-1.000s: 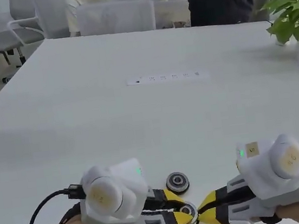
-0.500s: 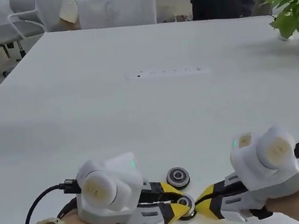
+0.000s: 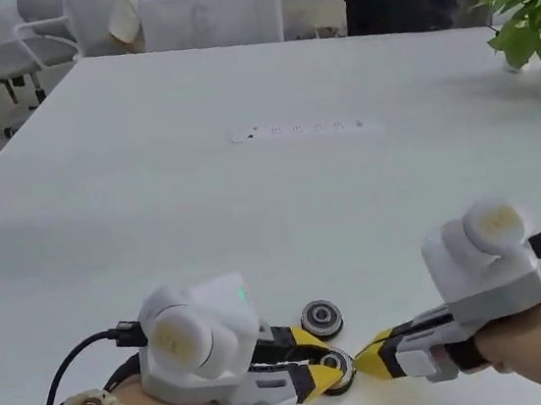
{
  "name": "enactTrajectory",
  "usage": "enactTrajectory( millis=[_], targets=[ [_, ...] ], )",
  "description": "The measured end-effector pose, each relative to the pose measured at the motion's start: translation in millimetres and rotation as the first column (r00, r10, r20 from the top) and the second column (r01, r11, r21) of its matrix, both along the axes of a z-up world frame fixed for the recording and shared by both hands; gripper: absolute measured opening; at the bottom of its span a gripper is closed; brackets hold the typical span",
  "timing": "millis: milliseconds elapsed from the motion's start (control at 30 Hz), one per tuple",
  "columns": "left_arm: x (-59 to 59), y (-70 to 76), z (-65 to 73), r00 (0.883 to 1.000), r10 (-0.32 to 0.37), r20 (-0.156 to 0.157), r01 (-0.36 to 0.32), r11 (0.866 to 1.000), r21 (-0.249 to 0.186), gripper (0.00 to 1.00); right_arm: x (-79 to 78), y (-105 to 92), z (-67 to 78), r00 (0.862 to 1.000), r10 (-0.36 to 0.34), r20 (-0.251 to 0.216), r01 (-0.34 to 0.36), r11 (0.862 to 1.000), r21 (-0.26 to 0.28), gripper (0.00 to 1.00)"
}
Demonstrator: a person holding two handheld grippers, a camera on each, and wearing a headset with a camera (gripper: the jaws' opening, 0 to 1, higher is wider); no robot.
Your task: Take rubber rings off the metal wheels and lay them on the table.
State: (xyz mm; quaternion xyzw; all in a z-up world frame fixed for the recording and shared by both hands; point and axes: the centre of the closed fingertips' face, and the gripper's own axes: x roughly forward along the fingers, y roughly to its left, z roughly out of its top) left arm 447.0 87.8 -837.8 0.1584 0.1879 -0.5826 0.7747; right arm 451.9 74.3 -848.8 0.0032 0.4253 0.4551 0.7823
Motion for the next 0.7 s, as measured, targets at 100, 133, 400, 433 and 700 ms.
enactTrajectory(
  millis=[100,133,400,433,700],
  targets=[
    [-0.1,-0.4,0.2,1.000,0.000,-0.001,0.000,1.000,-0.002,0.08,-0.3,-0.6,-0.7,1.000,-0.005,-0.018,0.005,1.000,0.009,0.00],
    [-0.3,-0.6,0.2,1.000,0.000,-0.001,0.000,1.000,-0.003,0.08,-1.2,0.2,-0.4,0.999,-0.016,-0.035,0.017,1.000,0.021,0.00],
    [-0.5,-0.5,0.3,1.000,0.000,0.005,0.000,1.000,0.003,0.08,-0.9,4.0,4.9,0.982,-0.101,-0.160,0.120,0.986,0.115,0.00],
    [-0.5,-0.6,0.4,1.000,0.001,0.005,-0.001,1.000,0.003,0.08,-1.4,4.7,5.5,0.981,-0.105,-0.166,0.126,0.985,0.119,0.00],
    [-0.6,-0.5,0.3,1.000,-0.001,0.012,0.001,1.000,0.007,0.08,-4.1,10.1,10.1,0.978,-0.100,-0.181,0.126,0.983,0.137,0.00]
  ],
)
